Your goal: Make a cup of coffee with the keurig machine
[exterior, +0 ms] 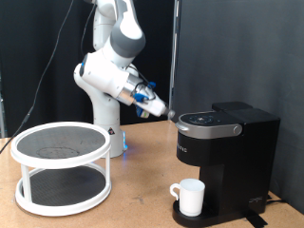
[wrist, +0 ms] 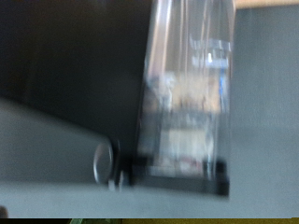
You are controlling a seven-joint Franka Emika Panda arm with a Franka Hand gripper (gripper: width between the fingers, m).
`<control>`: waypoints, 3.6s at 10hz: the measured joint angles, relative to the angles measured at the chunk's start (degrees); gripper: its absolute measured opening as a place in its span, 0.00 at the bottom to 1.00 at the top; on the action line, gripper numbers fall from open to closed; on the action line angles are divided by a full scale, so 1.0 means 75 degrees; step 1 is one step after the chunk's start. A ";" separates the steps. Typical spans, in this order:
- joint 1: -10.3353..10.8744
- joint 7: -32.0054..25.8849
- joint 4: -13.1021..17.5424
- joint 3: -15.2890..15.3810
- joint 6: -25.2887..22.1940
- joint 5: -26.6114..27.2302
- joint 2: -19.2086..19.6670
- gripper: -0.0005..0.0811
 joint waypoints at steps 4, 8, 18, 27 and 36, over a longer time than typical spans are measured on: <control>-0.0003 0.1007 0.0263 -0.0068 -0.0791 0.0047 -0.0893 0.91; -0.0004 0.1844 0.0413 -0.0193 -0.1229 0.0218 -0.1442 0.91; -0.0409 0.2758 0.2788 0.2018 0.0963 -0.3513 -0.1040 0.91; -0.0819 0.3505 0.4519 0.3153 0.0212 -0.6398 0.0100 0.91; -0.0989 0.4135 0.5733 0.3503 0.0082 -0.7851 0.1926 0.91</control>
